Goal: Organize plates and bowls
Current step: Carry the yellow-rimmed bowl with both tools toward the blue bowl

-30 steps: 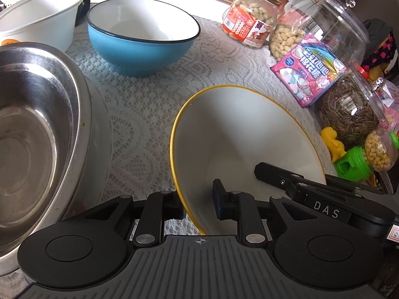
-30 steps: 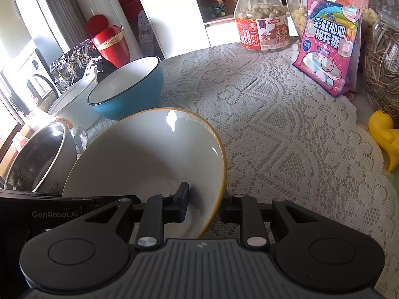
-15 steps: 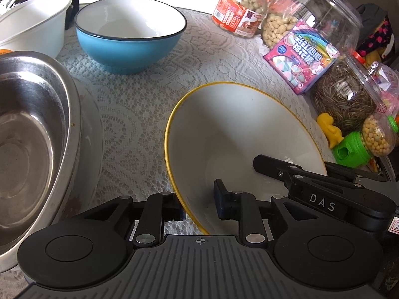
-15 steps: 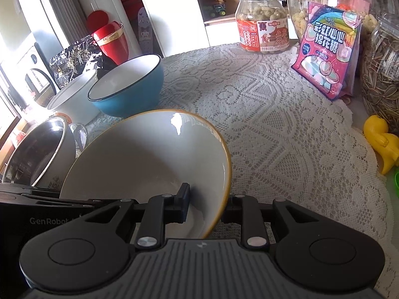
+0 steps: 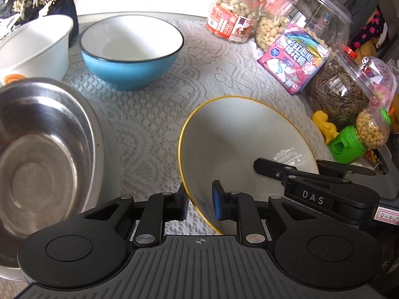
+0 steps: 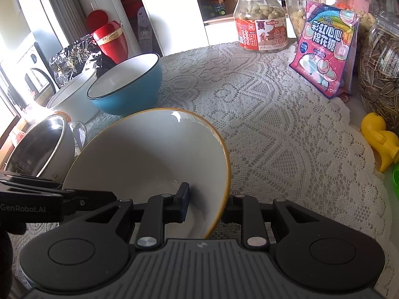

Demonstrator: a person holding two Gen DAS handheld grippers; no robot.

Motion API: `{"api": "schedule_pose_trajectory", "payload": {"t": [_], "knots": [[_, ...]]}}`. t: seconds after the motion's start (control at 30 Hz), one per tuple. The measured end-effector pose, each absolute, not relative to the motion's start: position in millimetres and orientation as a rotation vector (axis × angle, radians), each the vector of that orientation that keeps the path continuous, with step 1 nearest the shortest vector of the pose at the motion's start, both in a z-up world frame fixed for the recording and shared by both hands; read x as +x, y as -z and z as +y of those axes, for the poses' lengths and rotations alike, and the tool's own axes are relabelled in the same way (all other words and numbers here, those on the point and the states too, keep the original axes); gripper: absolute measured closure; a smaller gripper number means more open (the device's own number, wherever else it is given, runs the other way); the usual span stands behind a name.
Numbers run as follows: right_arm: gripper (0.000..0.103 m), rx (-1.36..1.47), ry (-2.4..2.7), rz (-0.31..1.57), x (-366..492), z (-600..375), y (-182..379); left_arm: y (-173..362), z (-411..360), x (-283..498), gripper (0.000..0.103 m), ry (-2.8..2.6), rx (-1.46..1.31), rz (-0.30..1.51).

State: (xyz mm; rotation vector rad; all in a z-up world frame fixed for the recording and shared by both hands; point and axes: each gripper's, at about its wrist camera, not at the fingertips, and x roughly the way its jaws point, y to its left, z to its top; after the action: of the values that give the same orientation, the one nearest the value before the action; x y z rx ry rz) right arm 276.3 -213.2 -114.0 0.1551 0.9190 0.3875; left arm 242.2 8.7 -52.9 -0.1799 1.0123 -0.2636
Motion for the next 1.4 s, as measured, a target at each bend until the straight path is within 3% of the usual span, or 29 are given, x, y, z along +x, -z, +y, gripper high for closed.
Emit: {"api": "schedule_pose_trajectory", "payload": {"t": [0.3,0.5,0.57,0.8,1.03,1.1,1.4], "knots": [[0.079,0.136,-0.360,0.852,274,-225,89,19,33,235,0.082,0.269,-0.201,0.943],[0.057,0.042,-0.383,0.751,290,-219,46,-7,60,258,0.082,0.241,-0.261,0.904],[0.039,0.029,-0.430,0.753,306,-210,32,-13,77,279,0.082,0.197,-0.313,0.910],[0.039,0.186,-0.542,0.931,398,-164,17,0,140,357,0.082,-0.014,-0.571,0.985],[0.049,0.242,-0.510,1.096,474,-119,56,32,143,406,0.082,-0.038,-0.548,1.072],[0.052,0.307,-0.500,1.163,490,-111,75,38,139,413,0.074,-0.032,-0.528,1.077],[0.084,0.294,-0.458,1.235,520,-96,108,44,111,429,0.078,-0.017,-0.263,1.078]]}}
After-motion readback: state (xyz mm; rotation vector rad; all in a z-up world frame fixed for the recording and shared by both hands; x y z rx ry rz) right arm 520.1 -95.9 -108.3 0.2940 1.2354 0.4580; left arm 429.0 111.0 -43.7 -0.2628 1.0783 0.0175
